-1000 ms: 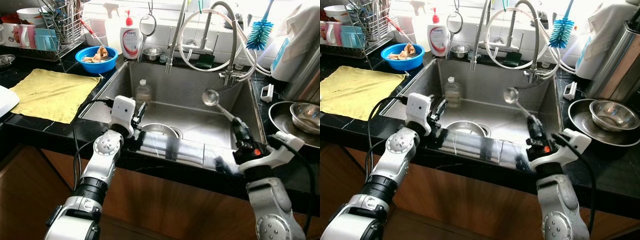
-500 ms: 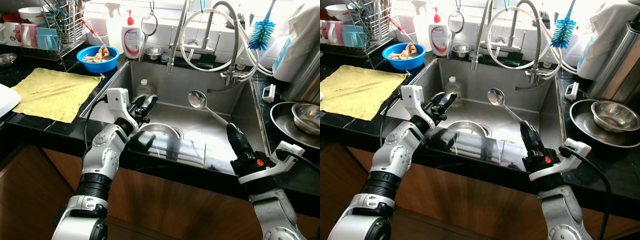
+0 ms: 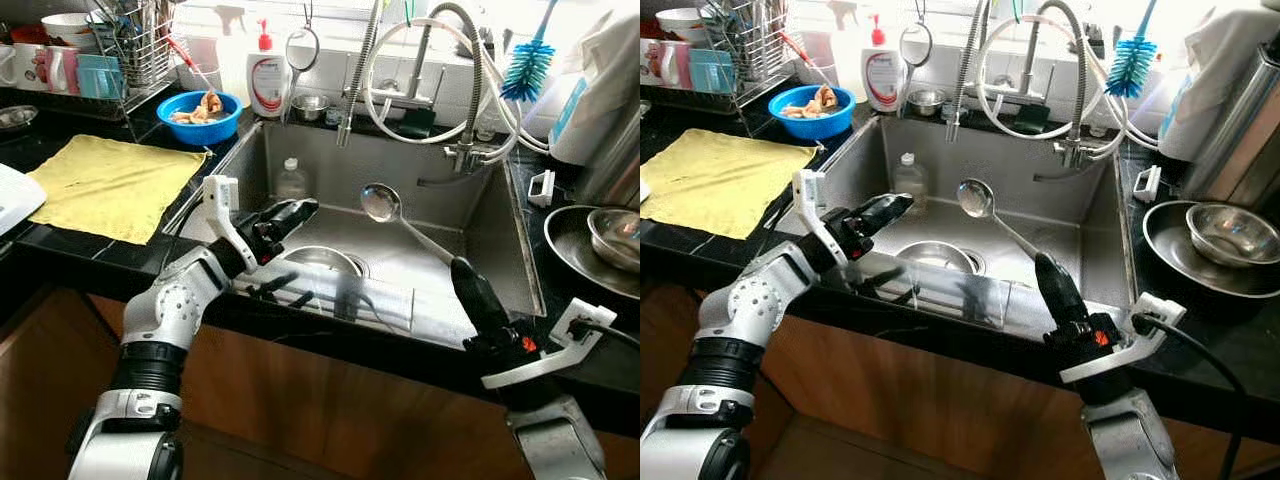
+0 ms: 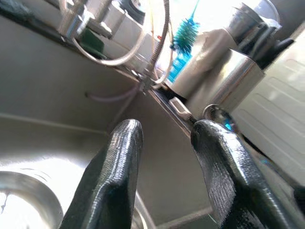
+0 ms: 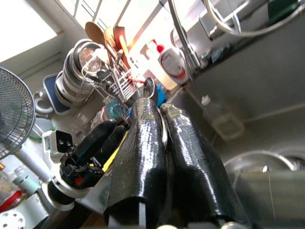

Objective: Kitchen organization

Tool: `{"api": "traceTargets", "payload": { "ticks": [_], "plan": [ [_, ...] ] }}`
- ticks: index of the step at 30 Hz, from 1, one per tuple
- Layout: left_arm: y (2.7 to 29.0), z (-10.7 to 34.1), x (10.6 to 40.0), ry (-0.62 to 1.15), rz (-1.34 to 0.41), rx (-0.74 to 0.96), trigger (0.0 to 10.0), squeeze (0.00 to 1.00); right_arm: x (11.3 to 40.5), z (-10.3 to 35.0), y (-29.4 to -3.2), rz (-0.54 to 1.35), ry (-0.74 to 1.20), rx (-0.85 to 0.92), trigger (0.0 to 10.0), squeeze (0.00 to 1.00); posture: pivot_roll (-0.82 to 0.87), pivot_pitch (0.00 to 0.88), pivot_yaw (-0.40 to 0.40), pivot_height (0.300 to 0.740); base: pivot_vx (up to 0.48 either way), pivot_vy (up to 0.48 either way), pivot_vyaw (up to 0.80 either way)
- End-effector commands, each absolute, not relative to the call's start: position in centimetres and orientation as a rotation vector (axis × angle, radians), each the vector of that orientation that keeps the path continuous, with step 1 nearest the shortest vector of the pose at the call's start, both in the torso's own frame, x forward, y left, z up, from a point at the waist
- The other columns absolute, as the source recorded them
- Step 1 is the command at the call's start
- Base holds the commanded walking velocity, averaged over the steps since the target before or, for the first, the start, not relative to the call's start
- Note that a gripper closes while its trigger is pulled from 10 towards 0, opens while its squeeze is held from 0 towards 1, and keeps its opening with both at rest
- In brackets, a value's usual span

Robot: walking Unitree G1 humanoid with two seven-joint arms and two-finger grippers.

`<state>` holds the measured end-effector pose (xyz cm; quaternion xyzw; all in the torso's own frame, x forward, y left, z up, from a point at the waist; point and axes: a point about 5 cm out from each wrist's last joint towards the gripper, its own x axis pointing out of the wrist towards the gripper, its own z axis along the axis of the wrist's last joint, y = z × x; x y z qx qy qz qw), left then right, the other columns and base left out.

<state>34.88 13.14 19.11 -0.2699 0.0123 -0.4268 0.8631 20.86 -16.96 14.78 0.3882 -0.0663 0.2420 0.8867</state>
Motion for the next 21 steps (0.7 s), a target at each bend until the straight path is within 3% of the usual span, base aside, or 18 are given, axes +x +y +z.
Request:
{"api": "traceTargets", "payload": {
  "ticks": [1, 9, 21],
  "plan": [
    [13.0, 18.9, 34.8, 0.047, -0.919, -0.599, 10.0, 0.0, 20.5, 15.7, -17.0, 0.541, -0.166, 0.808, 10.0, 0.0, 0.06, 0.0, -0.036, 0.74, 0.0, 0.0, 0.0],
    [12.0, 18.2, 34.4, 0.099, -0.968, -0.754, 10.0, 0.0, 19.9, 15.4, -16.4, 0.61, -0.089, 0.821, 10.0, 0.0, 0.06, 0.0, -0.039, 0.74, 0.0, 0.0, 0.0],
    [10.4, 18.1, 33.2, 0.13, -1.089, -0.765, 10.0, 0.0, 19.2, 15.5, -15.9, 0.674, -0.054, 0.847, 10.0, 0.0, 0.05, 0.0, -0.039, 0.74, 0.0, 0.0, 0.0]
  ]
}}
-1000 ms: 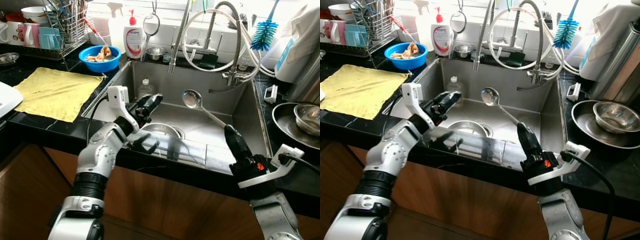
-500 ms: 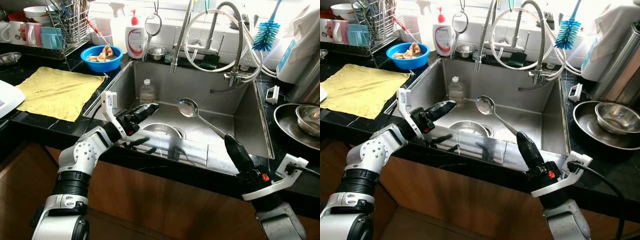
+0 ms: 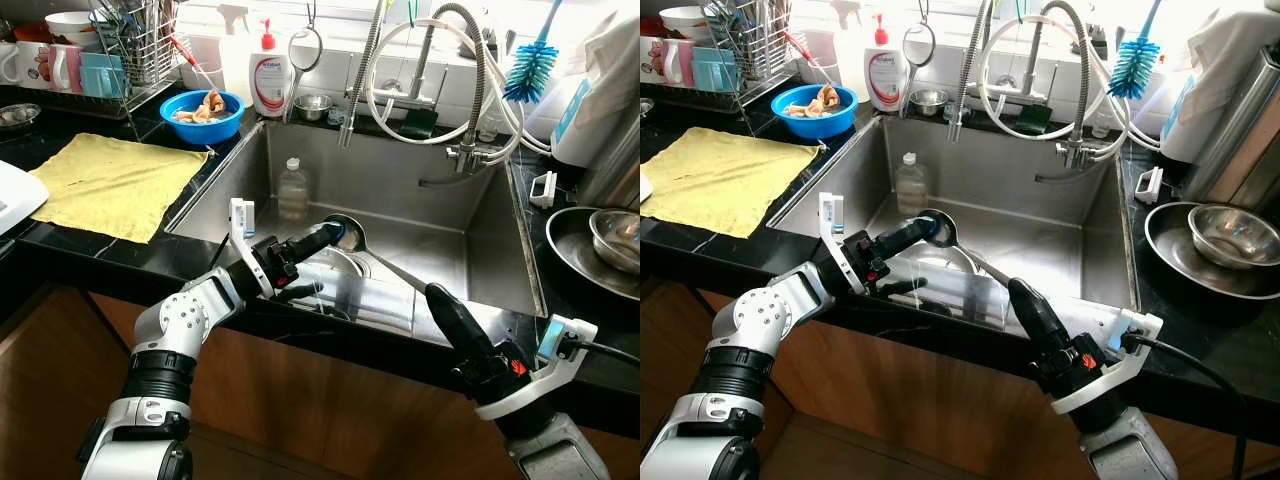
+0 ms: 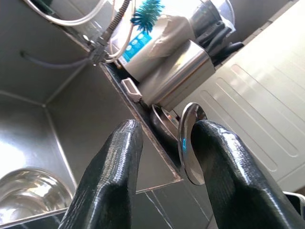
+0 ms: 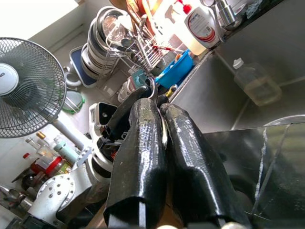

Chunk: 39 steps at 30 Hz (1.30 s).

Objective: Kitchen organization

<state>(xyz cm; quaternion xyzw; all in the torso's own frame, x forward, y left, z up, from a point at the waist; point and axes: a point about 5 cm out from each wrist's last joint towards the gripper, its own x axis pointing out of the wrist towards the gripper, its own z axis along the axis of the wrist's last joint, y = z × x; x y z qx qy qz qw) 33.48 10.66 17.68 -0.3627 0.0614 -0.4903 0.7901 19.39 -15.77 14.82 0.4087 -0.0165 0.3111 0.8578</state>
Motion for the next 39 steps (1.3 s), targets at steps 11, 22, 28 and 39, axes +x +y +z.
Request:
{"api": "traceTargets", "payload": {
  "ticks": [11, 22, 28, 39],
  "plan": [
    [10.4, 18.1, 33.0, 0.129, -1.091, -0.799, 0.0, 0.0, 19.4, 15.2, -16.0, 0.66, -0.049, 0.845, 10.0, 0.0, 0.05, 0.0, -0.038, 0.74, 0.0, 0.0, 0.0],
    [10.4, 18.3, 32.9, 0.117, -1.111, -0.829, 0.0, 0.0, 19.9, 15.1, -15.8, 0.646, -0.05, 0.854, 10.0, 0.0, 0.05, 0.0, -0.045, 0.74, 0.0, 0.0, 0.0],
    [9.9, 18.3, 32.3, 0.124, -1.161, -0.831, 0.0, 0.0, 20.0, 14.6, -15.7, 0.637, -0.022, 0.818, 10.0, 0.0, 0.05, 0.0, -0.048, 0.74, 0.0, 0.0, 0.0],
    [10.2, 18.8, 32.6, 0.088, -1.133, -0.88, 0.0, 0.0, 20.3, 14.6, -15.6, 0.639, -0.018, 0.799, 10.0, 1.0, 0.05, 0.0, -0.051, 0.74, 0.0, 0.0, 0.0]
  ]
}}
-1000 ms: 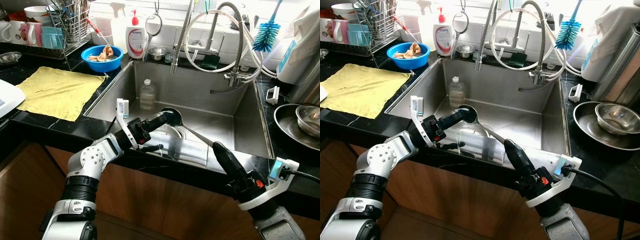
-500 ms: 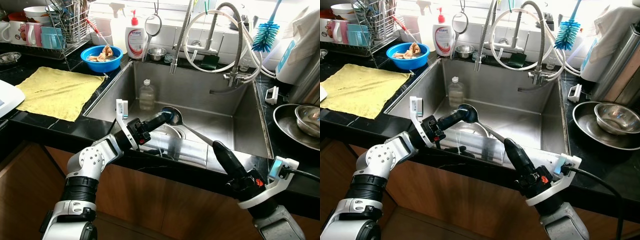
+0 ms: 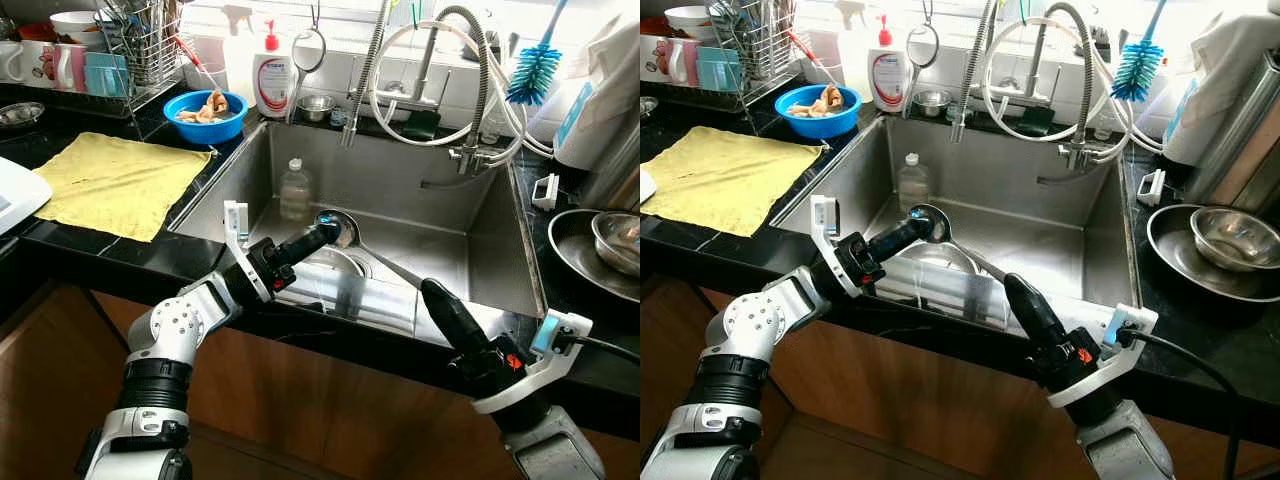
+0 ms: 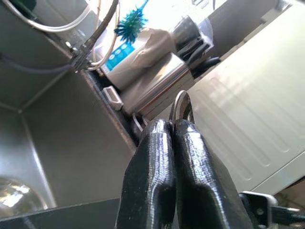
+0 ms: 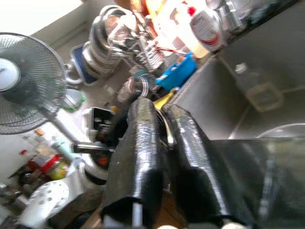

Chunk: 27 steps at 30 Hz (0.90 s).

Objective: Kitchen organization

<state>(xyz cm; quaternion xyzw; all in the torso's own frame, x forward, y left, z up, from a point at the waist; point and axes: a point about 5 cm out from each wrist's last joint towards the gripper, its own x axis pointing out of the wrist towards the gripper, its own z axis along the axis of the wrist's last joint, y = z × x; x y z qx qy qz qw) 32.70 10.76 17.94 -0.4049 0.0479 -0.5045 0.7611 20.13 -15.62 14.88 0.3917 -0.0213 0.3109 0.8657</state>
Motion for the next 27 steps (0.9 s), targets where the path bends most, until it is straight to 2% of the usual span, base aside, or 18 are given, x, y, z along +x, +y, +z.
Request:
{"api": "traceTargets", "payload": {
  "ticks": [1, 9, 10, 11, 12, 13, 20, 23, 24, 25, 26, 27],
  "plan": [
    [10.3, 18.8, 32.7, 0.084, -1.129, -0.885, 0.0, 0.0, 20.3, 14.6, -15.7, 0.637, -0.018, 0.799, 10.0, 1.0, 0.05, 0.0, -0.051, 0.74, 0.0, 0.0, 0.0],
    [10.6, 19.0, 33.1, 0.06, -1.09, -0.938, 0.0, 0.0, 20.9, 14.0, -16.3, 0.565, -0.012, 0.774, 10.0, 1.0, 0.05, 0.0, -0.054, 0.74, 0.0, 0.0, 0.0],
    [10.6, 19.1, 33.2, 0.054, -1.08, -0.952, 0.0, 0.0, 21.0, 13.8, -16.5, 0.541, -0.011, 0.772, 10.0, 0.97, 0.05, 0.0, -0.054, 0.74, 0.0, 0.0, 0.0],
    [10.6, 19.1, 33.2, 0.049, -1.071, -0.965, 0.0, 0.0, 21.1, 13.7, -16.7, 0.522, -0.011, 0.772, 10.0, 0.75, 0.05, 0.0, -0.054, 0.74, 0.0, 0.0, 0.0],
    [10.7, 19.1, 33.3, 0.046, -1.066, -0.972, 0.0, 0.0, 21.2, 13.7, -16.8, 0.512, -0.011, 0.773, 10.0, 0.75, 0.05, 0.0, -0.054, 0.74, 0.0, 0.0, 0.0],
    [10.9, 19.2, 33.5, 0.038, -1.045, -0.99, 0.0, 0.0, 21.2, 13.7, -17.1, 0.489, -0.018, 0.768, 10.0, 0.0, 0.05, 0.0, -0.052, 0.74, 0.0, 0.0, 0.0],
    [12.5, 19.8, 35.2, -0.047, -0.833, -1.033, 0.0, 0.0, 21.4, 13.1, -18.2, 0.393, -0.013, 0.746, 10.0, 0.0, 0.05, 0.0, -0.051, 0.74, 0.0, 0.0, 0.0],
    [13.1, 20.0, 35.9, -0.079, -0.725, -1.002, 0.0, 0.0, 21.4, 13.0, -18.4, 0.373, -0.015, 0.736, 10.0, 0.0, 0.05, 0.0, -0.051, 0.74, 0.0, 0.0, 0.0],
    [13.3, 20.0, 36.2, -0.087, -0.688, -0.971, 1.4, 0.0, 21.4, 13.0, -18.5, 0.361, -0.017, 0.73, 10.0, 0.0, 0.05, 0.0, -0.051, 0.74, 0.0, 0.0, 0.0],
    [13.3, 19.9, 36.3, -0.087, -0.661, -0.925, 5.5, 0.0, 21.5, 13.0, -18.7, 0.343, -0.019, 0.715, 10.0, 0.0, 0.05, 0.0, -0.051, 0.74, 0.0, 0.0, 0.0],
    [13.3, 19.9, 36.4, -0.086, -0.638, -0.874, 10.0, 0.0, 21.7, 13.0, -19.0, 0.307, -0.028, 0.699, 10.0, 0.0, 0.05, 0.0, -0.051, 0.74, 0.0, 0.0, 0.0],
    [13.2, 19.9, 36.6, -0.084, -0.61, -0.794, 10.0, 0.0, 22.1, 13.1, -19.6, 0.245, -0.037, 0.671, 10.0, 0.0, 0.05, 0.0, -0.05, 0.74, 0.0, 0.0, 0.0]
  ]
}}
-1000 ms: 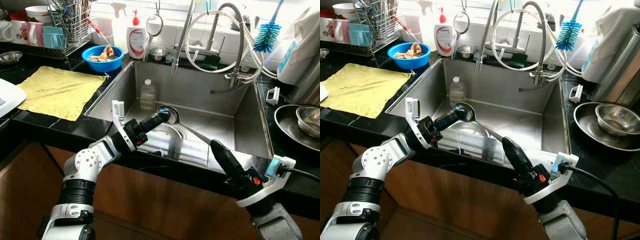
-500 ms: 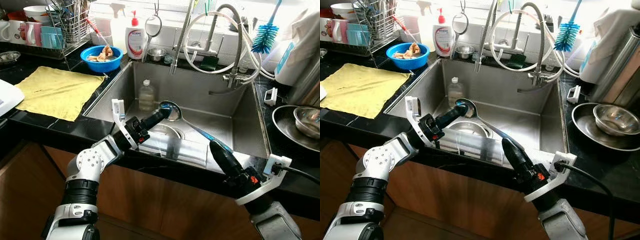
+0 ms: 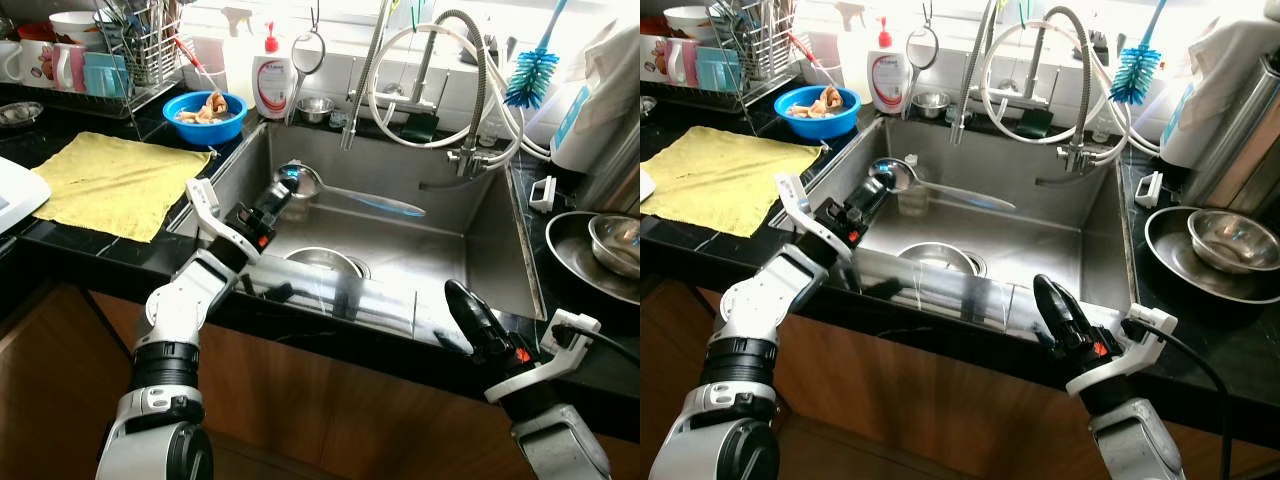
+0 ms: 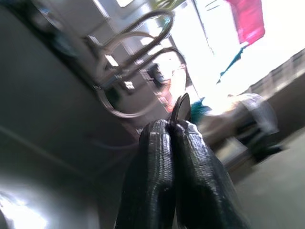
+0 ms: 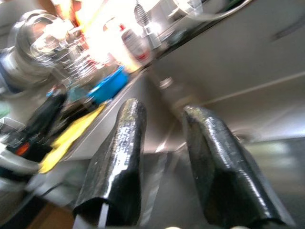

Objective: Kitchen organization

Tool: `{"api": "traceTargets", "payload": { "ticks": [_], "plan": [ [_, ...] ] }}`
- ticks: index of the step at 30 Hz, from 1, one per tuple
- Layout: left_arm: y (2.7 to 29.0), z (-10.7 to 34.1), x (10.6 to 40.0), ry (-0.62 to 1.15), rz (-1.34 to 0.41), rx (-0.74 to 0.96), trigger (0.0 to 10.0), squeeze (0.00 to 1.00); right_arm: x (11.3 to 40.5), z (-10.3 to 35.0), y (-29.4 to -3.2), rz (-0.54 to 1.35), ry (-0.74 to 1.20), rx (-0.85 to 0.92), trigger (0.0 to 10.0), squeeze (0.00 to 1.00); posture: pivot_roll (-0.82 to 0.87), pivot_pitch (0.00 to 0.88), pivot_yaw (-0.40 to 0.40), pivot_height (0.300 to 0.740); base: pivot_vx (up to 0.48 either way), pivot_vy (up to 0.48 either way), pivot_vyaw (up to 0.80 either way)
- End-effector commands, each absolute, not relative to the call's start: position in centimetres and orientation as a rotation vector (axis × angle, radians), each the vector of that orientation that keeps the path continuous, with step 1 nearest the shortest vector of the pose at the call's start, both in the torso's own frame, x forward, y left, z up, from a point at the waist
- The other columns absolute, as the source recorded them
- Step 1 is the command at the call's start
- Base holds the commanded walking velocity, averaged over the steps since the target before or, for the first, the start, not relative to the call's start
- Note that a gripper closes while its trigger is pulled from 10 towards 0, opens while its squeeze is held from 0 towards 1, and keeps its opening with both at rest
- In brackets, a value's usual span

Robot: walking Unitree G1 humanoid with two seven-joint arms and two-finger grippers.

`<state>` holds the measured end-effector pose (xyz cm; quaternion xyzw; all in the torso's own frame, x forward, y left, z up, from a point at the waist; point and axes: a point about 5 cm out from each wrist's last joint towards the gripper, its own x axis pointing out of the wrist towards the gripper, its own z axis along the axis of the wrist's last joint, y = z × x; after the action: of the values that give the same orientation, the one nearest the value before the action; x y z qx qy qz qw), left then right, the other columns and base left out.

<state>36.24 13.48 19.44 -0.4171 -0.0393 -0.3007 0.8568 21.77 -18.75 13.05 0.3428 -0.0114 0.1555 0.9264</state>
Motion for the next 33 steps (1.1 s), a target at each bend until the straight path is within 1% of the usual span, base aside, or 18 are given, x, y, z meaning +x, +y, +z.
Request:
{"api": "traceTargets", "payload": {
  "ticks": [1, 2, 3, 5, 6, 7, 8, 9, 10, 11, 17, 18, 19, 24, 25, 26, 29, 33],
  "plan": [
    [13.2, 19.9, 36.6, -0.084, -0.61, -0.794, 10.0, 0.0, 22.1, 13.1, -19.6, 0.245, -0.037, 0.671, 10.0, 0.0, 0.05, 0.0, -0.05, 0.74, 0.0, 0.0, 0.0],
    [13.1, 19.9, 36.8, -0.091, -0.569, -0.709, 10.0, 0.0, 22.5, 13.4, -20.5, 0.161, -0.056, 0.621, 10.0, 0.0, 0.05, 0.0, -0.049, 0.74, 0.0, 0.0, 0.0],
    [13.1, 19.8, 37.1, -0.094, -0.522, -0.66, 10.0, 0.0, 22.8, 13.8, -21.1, 0.108, -0.065, 0.561, 10.0, 0.0, 0.05, 0.0, -0.048, 0.74, 0.0, 0.0, 0.0],
    [13.2, 19.7, 37.4, -0.094, -0.478, -0.621, 10.0, 0.0, 23.0, 14.3, -21.5, 0.073, -0.084, 0.482, 10.0, 0.0, 0.05, 0.0, -0.045, 0.74, 0.0, 0.0, 0.0],
    [13.4, 19.6, 37.7, -0.099, -0.419, -0.574, 10.0, 0.0, 23.3, 15.1, -22.0, 0.017, -0.115, 0.459, 10.0, 0.0, 0.05, 0.0, -0.041, 0.74, 0.0, 0.0, 0.0],
    [13.4, 19.6, 37.8, -0.103, -0.397, -0.534, 10.0, 0.0, 23.4, 15.5, -22.1, -0.007, -0.124, 0.419, 10.0, 0.0, 0.04, 0.0, -0.04, 0.74, 0.0, 0.0, 0.0],
    [13.4, 19.6, 37.8, -0.103, -0.397, -0.534, 10.0, 0.0, 23.4, 15.5, -22.1, -0.007, -0.124, 0.419, 10.0, 0.0, 0.04, 0.0, -0.04, 0.74, 0.0, 0.0, 0.0],
    [13.3, 19.5, 38.0, -0.11, -0.375, -0.493, 10.0, 0.0, 23.6, 15.8, -22.3, -0.025, -0.134, 0.366, 10.0, 0.0, 0.04, 0.0, -0.039, 0.74, 0.0, 0.0, 0.0],
    [13.0, 19.5, 38.1, -0.121, -0.353, -0.428, 10.0, 0.0, 23.8, 16.3, -22.4, -0.05, -0.146, 0.263, 10.0, 0.0, 0.04, 0.0, -0.038, 0.74, 0.0, 0.0, 0.0],
    [12.9, 19.4, 38.1, -0.123, -0.339, -0.388, 10.0, 0.0, 24.0, 16.5, -22.4, -0.068, -0.149, 0.227, 10.0, 0.0, 0.04, 0.0, -0.038, 0.74, 0.0, 0.0, 0.0],
    [12.0, 18.9, 37.9, -0.166, -0.288, -0.102, 10.0, 0.0, 24.1, 17.5, -23.0, -0.2, -0.208, 0.132, 10.0, 0.0, 0.04, 0.0, -0.031, 0.74, 0.0, 0.0, 0.0],
    [12.0, 18.9, 37.9, -0.172, -0.286, -0.07, 10.0, 0.0, 24.1, 17.5, -23.0, -0.202, -0.212, 0.13, 10.0, 0.0, 0.04, 0.0, -0.03, 0.74, 0.0, 0.0, 0.0],
    [11.9, 18.8, 37.8, -0.186, -0.28, -0.003, 10.0, 0.0, 24.1, 17.6, -23.0, -0.209, -0.216, 0.125, 10.0, 0.0, 0.04, 0.0, -0.03, 0.74, 0.0, 0.0, 0.0],
    [10.9, 17.5, 37.6, -0.171, -0.291, 0.23, 10.0, 0.0, 24.1, 17.4, -23.4, -0.257, -0.215, 0.086, 10.0, 0.0, 0.04, 0.0, -0.028, 0.74, 0.0, 0.0, 0.0],
    [10.9, 17.5, 37.6, -0.171, -0.291, 0.23, 10.0, 0.0, 24.1, 17.4, -23.4, -0.257, -0.215, 0.086, 10.0, 0.0, 0.04, 0.0, -0.028, 0.74, 0.0, 0.0, 0.0],
    [10.8, 17.3, 37.5, -0.179, -0.304, 0.279, 10.0, 0.0, 24.1, 17.4, -23.3, -0.249, -0.212, 0.076, 10.0, 0.0, 0.04, 0.0, -0.027, 0.74, 0.0, 0.0, 0.0],
    [10.7, 17.0, 37.4, -0.176, -0.324, 0.329, 10.0, 0.0, 24.1, 17.3, -23.3, -0.257, -0.21, 0.076, 10.0, 0.0, 0.04, 0.0, -0.022, 0.74, 0.0, 0.0, 0.0],
    [10.7, 16.5, 37.4, -0.153, -0.341, 0.352, 10.0, 0.0, 24.0, 17.1, -23.5, -0.269, -0.208, 0.078, 10.0, 0.0, 0.04, 0.0, -0.022, 0.74, 0.0, 0.0, 0.0]
  ]
}}
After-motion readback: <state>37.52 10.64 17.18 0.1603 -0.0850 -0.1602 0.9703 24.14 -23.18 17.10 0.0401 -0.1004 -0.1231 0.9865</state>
